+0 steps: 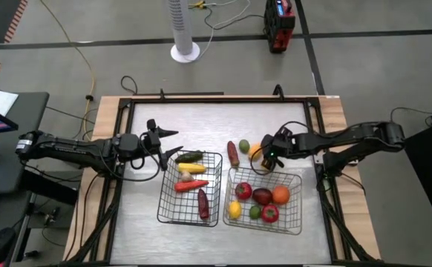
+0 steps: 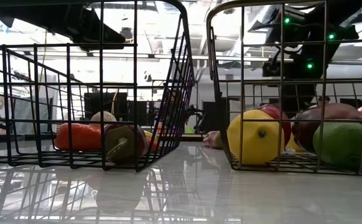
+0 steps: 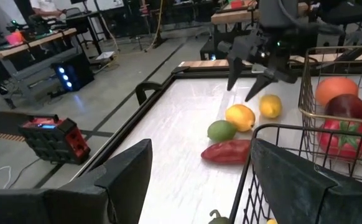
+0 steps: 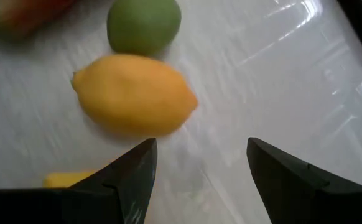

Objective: Sort produce into baskets
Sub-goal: Put the left lemon into the right wire basket

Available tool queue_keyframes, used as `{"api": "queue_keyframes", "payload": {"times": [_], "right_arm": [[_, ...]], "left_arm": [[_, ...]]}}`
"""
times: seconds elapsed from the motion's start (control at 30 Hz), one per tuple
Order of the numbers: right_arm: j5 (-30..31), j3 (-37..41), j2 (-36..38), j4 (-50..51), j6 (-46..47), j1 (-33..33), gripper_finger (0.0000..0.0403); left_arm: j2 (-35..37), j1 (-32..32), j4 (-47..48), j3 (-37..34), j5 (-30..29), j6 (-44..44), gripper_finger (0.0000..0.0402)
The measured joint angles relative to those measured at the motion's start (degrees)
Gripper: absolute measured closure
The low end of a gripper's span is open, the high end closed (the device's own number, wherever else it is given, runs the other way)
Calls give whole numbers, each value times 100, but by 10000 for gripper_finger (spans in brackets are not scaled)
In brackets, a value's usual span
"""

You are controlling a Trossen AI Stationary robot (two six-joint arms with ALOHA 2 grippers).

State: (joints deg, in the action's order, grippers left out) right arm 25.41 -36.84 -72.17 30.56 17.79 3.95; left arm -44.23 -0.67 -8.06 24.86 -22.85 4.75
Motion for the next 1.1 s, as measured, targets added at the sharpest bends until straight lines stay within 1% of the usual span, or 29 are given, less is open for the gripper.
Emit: {"api": "queue_keyframes", "payload": {"times": [0.13, 0.2, 0.3, 0.4, 0.5, 0.57, 0.7, 0.87, 0.97, 1.1], "right_arm": [[-25, 2, 341, 92, -113, 19, 127], [-255, 2, 618, 138, -261, 28, 127], [-924, 80, 1068, 165, -567, 163, 127], [-1531, 303, 1461, 225, -628, 508, 127], [-2249, 507, 1699, 113, -506, 957, 127], [-2621, 500, 1762, 16, -212, 1227, 127], [-2875, 292, 1642, 245, 649, 1459, 127], [-3013, -372, 1105, 1226, 1233, 1447, 127], [-3018, -736, 617, 1431, 1181, 1447, 127], [-3010, -1174, -112, 1257, 428, 1381, 127]], "left_arm": [[0, 0, 81, 2, -2, -11, 139], [-1, 0, 101, 2, -2, -25, 139], [-2, 0, 95, 2, -2, -48, 139], [-2, 0, 89, 2, -2, -48, 139], [-2, 0, 52, 2, -2, -50, 139], [-2, 0, 23, 2, -2, -58, 139], [-2, 0, 4, 2, 6, -98, 139], [-2, 0, -8, 2, 116, -97, 139], [-2, 0, -8, 2, 118, -43, 139], [-2, 0, -8, 2, 120, 37, 139]]}}
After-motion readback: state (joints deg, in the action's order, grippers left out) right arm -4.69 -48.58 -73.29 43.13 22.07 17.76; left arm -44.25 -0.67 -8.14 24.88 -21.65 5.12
